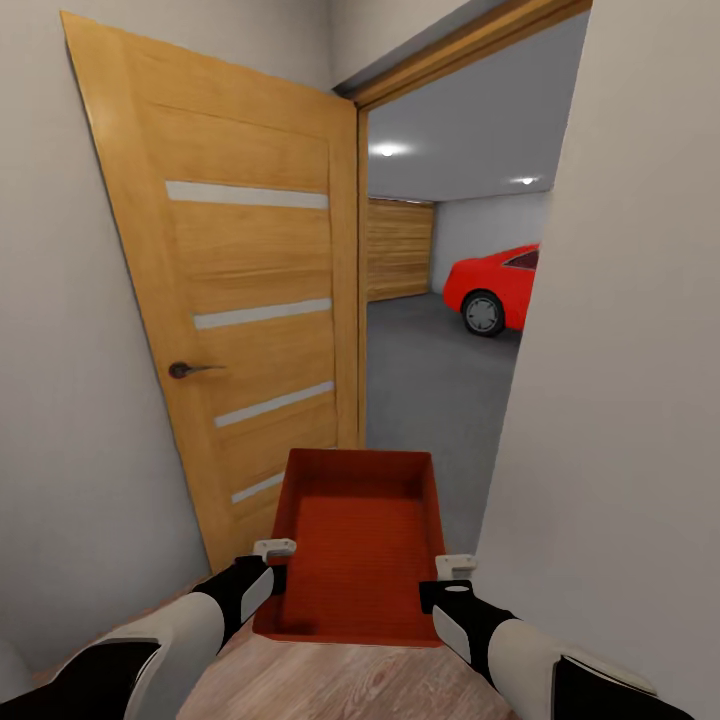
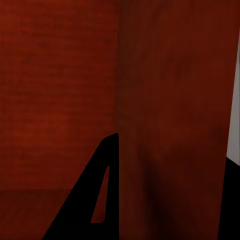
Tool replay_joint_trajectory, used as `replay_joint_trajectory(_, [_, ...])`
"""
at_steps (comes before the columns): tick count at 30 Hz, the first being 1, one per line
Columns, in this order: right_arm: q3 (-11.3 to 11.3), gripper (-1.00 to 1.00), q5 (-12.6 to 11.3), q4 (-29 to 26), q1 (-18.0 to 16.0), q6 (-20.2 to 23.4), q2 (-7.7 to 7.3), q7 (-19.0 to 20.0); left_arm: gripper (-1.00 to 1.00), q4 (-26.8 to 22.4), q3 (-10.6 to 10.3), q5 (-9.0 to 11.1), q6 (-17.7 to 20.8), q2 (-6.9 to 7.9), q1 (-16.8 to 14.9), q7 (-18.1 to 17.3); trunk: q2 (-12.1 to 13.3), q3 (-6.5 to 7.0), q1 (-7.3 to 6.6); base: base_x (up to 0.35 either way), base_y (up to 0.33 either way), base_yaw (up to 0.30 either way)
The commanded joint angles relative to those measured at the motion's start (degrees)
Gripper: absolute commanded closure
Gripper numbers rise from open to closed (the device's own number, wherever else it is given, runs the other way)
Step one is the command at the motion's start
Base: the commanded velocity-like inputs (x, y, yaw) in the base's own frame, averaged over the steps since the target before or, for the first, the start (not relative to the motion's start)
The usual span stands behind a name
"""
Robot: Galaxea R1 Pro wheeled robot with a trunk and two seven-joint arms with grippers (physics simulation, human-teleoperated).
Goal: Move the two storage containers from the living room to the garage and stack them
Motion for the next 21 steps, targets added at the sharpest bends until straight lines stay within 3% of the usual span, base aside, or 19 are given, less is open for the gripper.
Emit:
replay_joint_trajectory(1, [-0.18, 1.00, 1.28, 1.14, -0.10, -0.34, -0.05, -0.66, 1.00, 0.15, 0.27, 0.41, 0.37, 0.00, 0.01, 0.38, -0.07, -0.08, 0.03, 0.212, 0.231, -0.001])
replay_joint_trajectory(8, [-0.21, 1.00, 1.28, 1.14, -0.10, -0.34, -0.11, -0.68, 1.00, 0.14, 0.25, 0.41, 0.37, 0.00, 0.01, 0.38, -0.07, -0.08, 0.03, 0.179, 0.185, -0.018])
replay_joint_trajectory(17, [-0.14, 1.00, 1.28, 1.14, -0.10, -0.34, -0.04, -0.66, 1.00, 0.11, 0.23, 0.41, 0.37, 0.00, 0.01, 0.38, -0.07, -0.08, 0.03, 0.014, 0.013, -0.204])
replay_joint_trajectory(21, [-0.14, 1.00, 1.28, 1.14, -0.10, -0.34, -0.04, -0.66, 1.00, 0.16, 0.23, 0.41, 0.37, 0.00, 0.01, 0.38, -0.07, -0.08, 0.03, 0.047, 0.039, -0.026])
